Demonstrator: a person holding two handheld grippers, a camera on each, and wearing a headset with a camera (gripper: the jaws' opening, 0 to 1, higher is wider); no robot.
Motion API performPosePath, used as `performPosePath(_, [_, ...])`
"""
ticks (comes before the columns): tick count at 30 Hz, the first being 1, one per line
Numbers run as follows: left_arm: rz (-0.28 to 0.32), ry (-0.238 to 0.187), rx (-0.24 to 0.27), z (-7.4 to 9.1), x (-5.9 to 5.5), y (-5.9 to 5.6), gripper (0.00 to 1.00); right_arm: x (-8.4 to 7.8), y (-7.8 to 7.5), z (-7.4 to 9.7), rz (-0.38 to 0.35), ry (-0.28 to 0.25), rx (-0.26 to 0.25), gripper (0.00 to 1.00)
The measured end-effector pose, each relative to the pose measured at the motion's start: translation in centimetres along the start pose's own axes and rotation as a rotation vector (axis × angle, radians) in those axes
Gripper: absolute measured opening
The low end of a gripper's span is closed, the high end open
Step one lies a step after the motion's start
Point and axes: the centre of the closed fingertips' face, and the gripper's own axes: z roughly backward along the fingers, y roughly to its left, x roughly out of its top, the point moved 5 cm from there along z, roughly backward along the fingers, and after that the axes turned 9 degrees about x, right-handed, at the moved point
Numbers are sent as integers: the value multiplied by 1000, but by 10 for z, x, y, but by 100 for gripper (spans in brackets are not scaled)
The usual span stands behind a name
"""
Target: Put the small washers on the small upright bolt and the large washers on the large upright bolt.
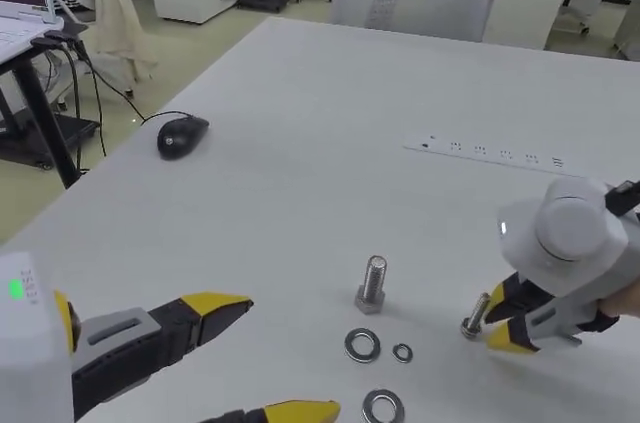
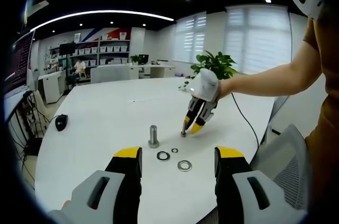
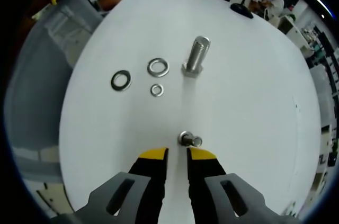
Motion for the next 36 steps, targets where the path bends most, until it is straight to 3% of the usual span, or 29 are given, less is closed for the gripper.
performPosePath(17, [-7,-11,5,4,2,-1,54,15,21,-3,10,-28,25,15])
performPosePath(36, [-4,-18,2,4,4,-1,54,45,21,-17,62,-35,53,15])
